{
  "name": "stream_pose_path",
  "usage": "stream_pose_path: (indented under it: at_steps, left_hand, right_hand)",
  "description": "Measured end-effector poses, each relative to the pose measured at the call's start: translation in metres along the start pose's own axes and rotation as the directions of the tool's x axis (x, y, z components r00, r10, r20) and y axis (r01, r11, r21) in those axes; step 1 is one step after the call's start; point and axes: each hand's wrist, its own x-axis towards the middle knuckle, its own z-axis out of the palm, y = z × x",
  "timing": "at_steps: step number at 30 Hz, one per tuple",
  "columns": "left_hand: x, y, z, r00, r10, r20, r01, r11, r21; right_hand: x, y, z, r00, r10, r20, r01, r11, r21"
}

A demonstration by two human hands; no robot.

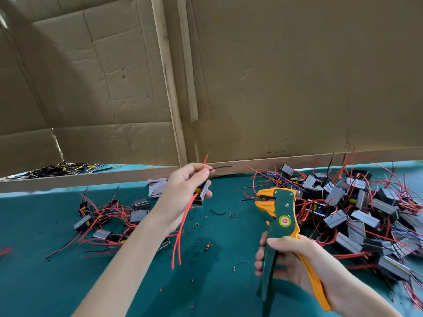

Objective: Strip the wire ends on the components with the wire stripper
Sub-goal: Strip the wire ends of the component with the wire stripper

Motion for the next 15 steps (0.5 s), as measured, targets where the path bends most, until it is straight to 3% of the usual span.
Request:
stream_pose_path:
  at_steps: [9,15]
  left_hand:
    - [-0.018,-0.017,0.015,0.978,-0.118,0.174,0.148,0.974,-0.173]
    - [-0.024,-0.018,0.025,0.985,-0.102,0.138,0.124,0.979,-0.162]
  right_hand:
    - [-0.007,0.000,0.007,0.975,-0.101,0.199,0.105,0.994,-0.012]
    - [-0.009,0.001,0.010,0.961,-0.125,0.245,0.129,0.992,-0.003]
